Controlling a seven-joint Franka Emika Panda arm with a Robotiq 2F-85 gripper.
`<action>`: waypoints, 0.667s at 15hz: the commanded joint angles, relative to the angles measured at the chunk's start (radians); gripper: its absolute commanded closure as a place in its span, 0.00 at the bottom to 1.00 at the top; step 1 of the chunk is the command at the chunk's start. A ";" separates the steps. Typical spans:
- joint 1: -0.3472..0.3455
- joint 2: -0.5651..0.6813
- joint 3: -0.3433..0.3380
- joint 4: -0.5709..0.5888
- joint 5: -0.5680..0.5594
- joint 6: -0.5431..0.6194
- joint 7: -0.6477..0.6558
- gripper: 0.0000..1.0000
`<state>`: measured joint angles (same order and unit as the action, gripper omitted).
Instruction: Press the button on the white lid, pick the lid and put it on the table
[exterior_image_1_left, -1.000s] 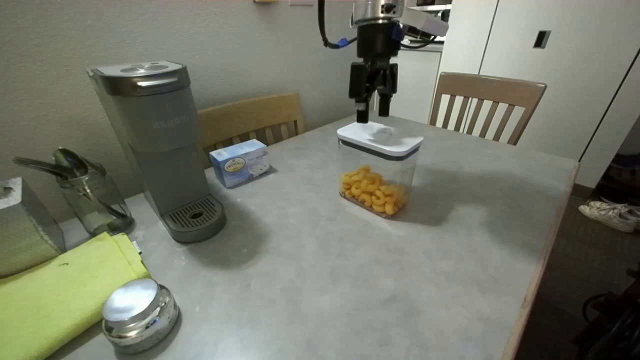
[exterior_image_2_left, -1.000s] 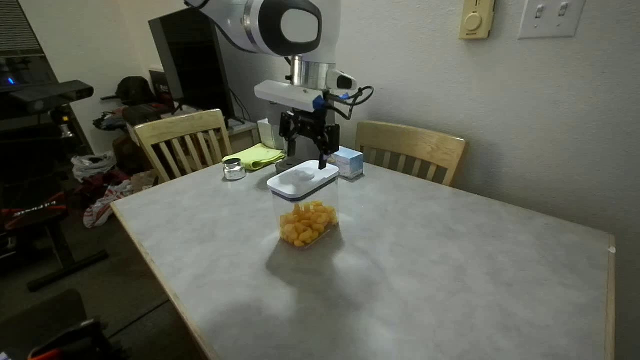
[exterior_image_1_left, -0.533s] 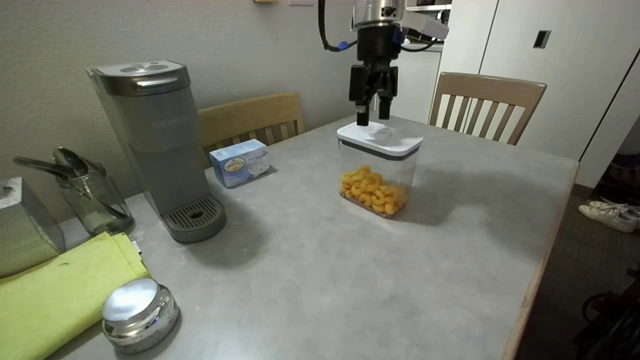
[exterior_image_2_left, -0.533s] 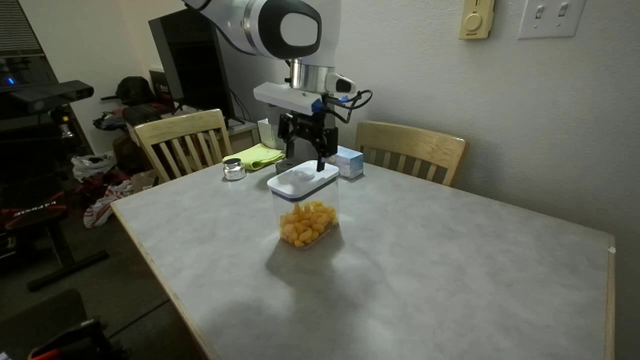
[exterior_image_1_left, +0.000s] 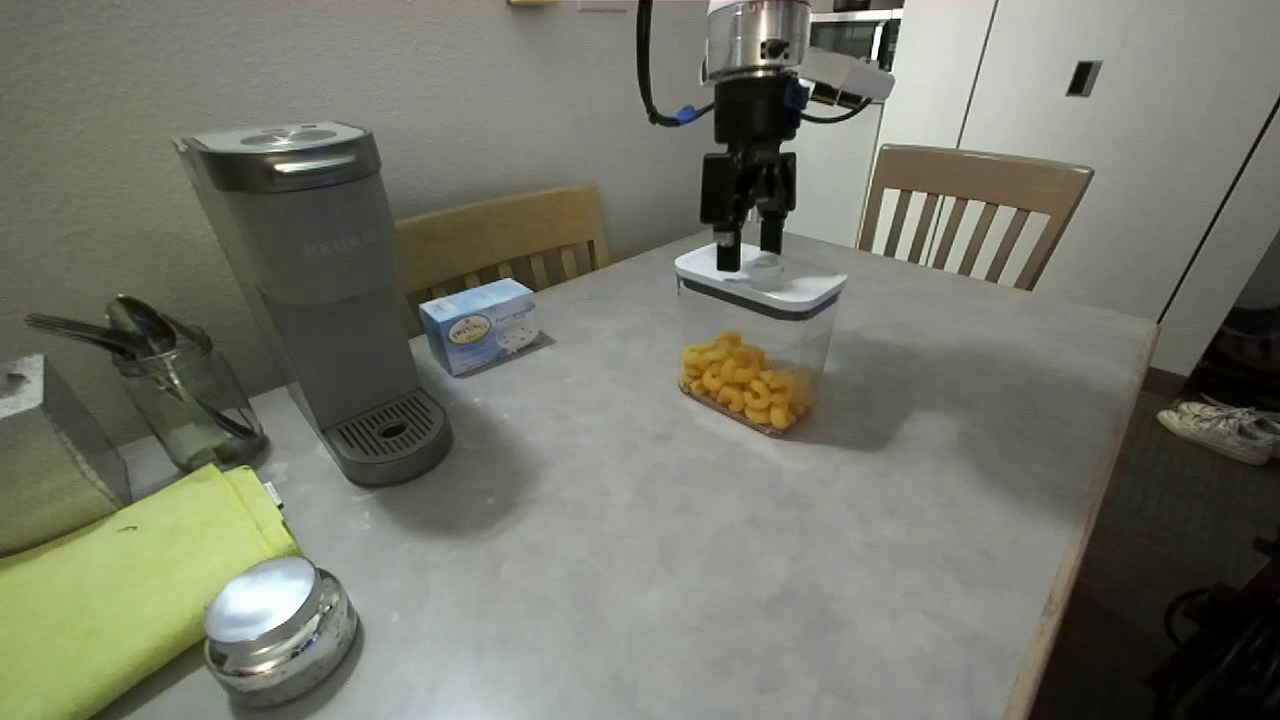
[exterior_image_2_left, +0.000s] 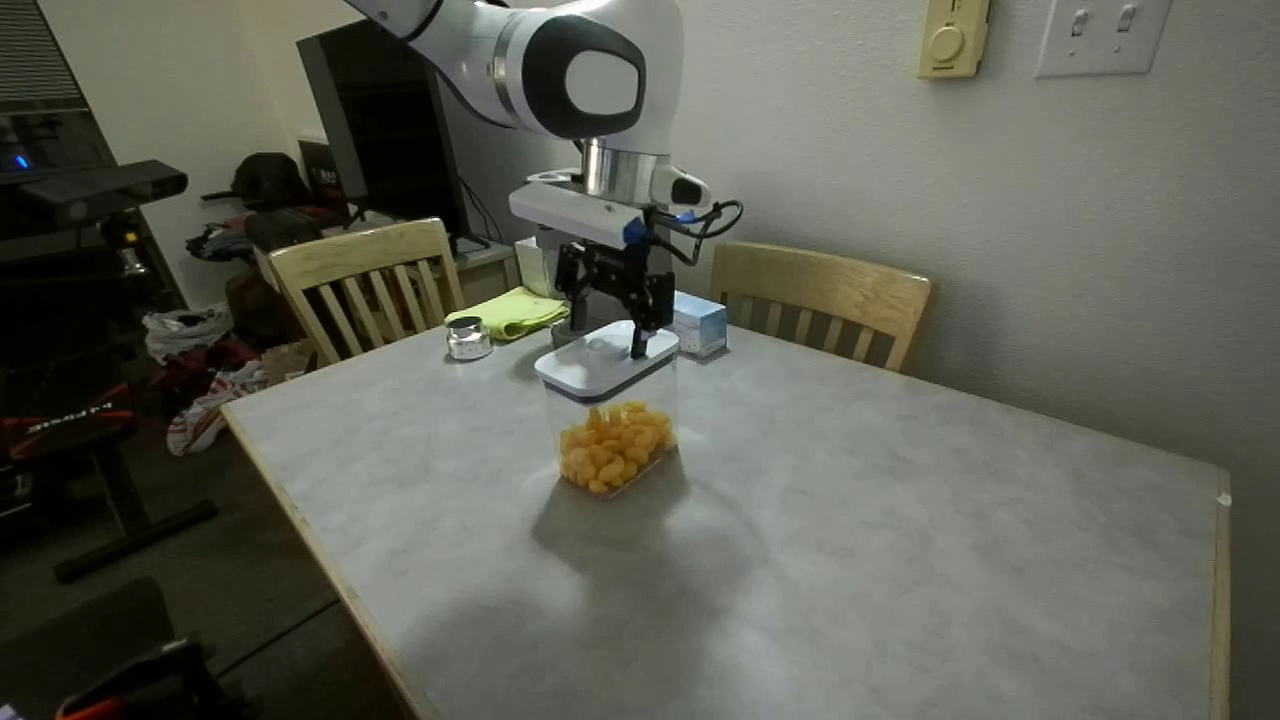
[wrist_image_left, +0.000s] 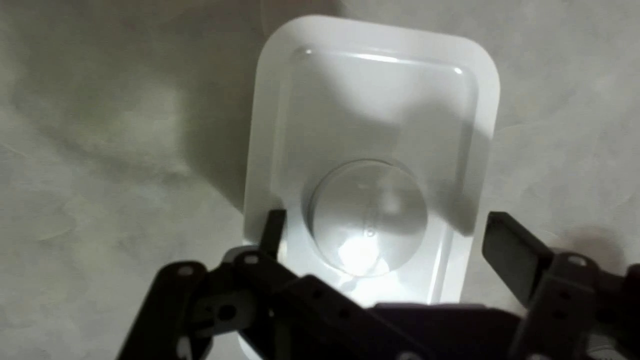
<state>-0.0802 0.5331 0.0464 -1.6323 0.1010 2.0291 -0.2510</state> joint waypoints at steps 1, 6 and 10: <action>-0.002 0.007 -0.005 0.004 -0.003 -0.006 -0.007 0.07; -0.004 0.000 -0.003 0.008 0.001 -0.009 -0.008 0.51; -0.006 -0.002 -0.001 0.008 0.004 -0.013 -0.012 0.74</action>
<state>-0.0827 0.5285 0.0450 -1.6192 0.1007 2.0287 -0.2511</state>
